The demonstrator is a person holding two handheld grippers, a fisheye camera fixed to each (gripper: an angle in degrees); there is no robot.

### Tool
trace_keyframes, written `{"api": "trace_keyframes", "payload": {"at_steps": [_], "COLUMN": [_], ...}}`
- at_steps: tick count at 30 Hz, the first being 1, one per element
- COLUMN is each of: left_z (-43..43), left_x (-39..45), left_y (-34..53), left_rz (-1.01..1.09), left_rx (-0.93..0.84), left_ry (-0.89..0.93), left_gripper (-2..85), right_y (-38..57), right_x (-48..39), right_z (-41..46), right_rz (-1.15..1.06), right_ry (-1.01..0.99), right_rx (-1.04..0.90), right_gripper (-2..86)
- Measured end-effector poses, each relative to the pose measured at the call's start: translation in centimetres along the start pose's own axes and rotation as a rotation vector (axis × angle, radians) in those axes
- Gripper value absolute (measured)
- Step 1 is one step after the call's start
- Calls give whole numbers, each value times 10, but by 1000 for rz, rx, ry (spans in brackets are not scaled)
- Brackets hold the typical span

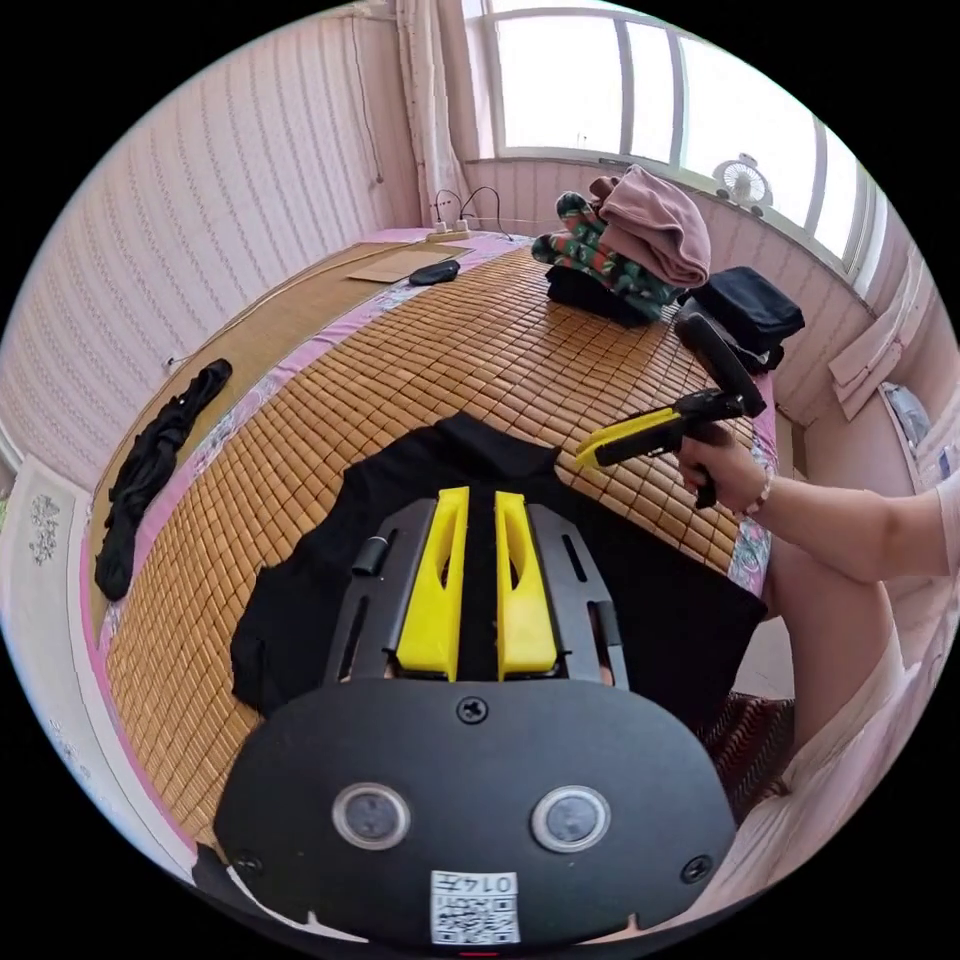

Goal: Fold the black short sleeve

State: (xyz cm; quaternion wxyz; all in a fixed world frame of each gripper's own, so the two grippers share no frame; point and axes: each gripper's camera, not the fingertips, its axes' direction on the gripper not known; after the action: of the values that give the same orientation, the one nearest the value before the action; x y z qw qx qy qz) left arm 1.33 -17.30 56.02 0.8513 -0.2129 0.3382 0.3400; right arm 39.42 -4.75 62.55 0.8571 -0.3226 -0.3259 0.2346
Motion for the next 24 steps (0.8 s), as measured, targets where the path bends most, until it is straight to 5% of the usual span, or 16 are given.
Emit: {"api": "trace_keyframes", "payload": {"at_steps": [14, 24], "left_z": [131, 114], "left_x": [-18, -20], "left_y": [-121, -141], "left_rz": [-59, 36], "left_rx": [-267, -141], "left_ry": [-60, 53], "left_gripper": [79, 15], "right_y": [-26, -35], "right_x": [-28, -55], "right_z": [-2, -21], "right_rz": [-11, 8], "right_ry": [-61, -74], "right_rx": [-26, -34], "right_gripper": [26, 7]}}
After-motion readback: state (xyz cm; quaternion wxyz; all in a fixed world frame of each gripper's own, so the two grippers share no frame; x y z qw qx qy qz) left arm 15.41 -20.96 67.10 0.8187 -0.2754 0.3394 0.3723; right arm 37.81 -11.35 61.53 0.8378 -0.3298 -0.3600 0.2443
